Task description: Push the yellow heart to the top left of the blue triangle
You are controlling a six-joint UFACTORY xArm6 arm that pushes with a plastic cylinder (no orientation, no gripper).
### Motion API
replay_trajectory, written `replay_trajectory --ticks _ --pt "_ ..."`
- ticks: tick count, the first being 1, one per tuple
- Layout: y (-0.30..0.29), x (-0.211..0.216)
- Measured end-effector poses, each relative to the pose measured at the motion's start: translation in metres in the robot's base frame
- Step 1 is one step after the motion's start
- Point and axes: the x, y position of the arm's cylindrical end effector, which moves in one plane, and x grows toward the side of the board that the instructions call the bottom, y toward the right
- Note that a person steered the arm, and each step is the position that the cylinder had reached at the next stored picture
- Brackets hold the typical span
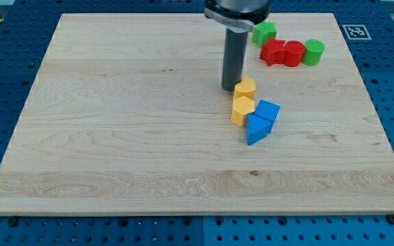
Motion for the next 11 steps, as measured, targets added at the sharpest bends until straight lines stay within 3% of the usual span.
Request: replay_trajectory --ticks 1,3,8,11 --pt "0.005 -0.018" --pt "0.070 -0.011" --pt "0.018 0.031" --pt "0.026 -0.061"
